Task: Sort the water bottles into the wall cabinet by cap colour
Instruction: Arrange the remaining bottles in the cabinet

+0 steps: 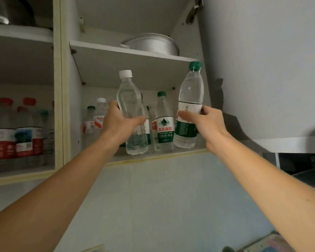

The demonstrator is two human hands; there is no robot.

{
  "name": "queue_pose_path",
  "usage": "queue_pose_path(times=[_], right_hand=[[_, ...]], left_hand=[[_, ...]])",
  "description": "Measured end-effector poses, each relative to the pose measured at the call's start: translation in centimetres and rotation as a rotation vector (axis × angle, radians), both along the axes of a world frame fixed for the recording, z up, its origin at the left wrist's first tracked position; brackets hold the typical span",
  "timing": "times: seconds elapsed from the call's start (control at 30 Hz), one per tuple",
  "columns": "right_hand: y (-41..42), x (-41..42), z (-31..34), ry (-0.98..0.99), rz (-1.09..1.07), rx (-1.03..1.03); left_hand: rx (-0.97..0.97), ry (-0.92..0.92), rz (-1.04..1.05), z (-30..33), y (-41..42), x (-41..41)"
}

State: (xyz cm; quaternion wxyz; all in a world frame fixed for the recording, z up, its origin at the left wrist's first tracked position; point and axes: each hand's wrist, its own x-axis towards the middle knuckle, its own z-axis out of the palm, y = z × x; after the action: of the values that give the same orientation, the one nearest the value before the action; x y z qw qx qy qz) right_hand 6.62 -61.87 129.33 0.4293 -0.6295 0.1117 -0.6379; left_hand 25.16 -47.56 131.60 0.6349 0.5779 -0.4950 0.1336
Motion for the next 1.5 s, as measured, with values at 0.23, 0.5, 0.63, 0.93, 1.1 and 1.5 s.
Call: queue_pose_path(times=[0.23,0.5,0.63,0.93,1.1,1.5], right_hand=[[-4.0,0.4,-0.2,0.114,0.009,0.047],[-6.5,2.6,0.2,0.188,-0.019,0.042],[-7.2,3.4,0.4,0.202,-0.004,0.032],[-8.4,4.4,-0.1,0.256,-0.162,-0.13],[-9.4,4.5,-0.3,0.282,-0.242,-0.187],[-12.7,5.6,-1.6,0.367,-0.535,-0.198]], left_hand=[[0.123,0.077,0.085,-0.1,-2.5,1.9],[0.225,0.082,-0.035,0.5,-4.3,3.1],[0.274,0.089,-0.069,0.4,-5.1,3.4],[0.255,0.156,-0.192,0.1,-8.3,2.8],[0.221,0.178,-0.179,-0.2,-10.5,1.5],[0.157,0.178,0.095,-1.0,-16.5,-2.1]])
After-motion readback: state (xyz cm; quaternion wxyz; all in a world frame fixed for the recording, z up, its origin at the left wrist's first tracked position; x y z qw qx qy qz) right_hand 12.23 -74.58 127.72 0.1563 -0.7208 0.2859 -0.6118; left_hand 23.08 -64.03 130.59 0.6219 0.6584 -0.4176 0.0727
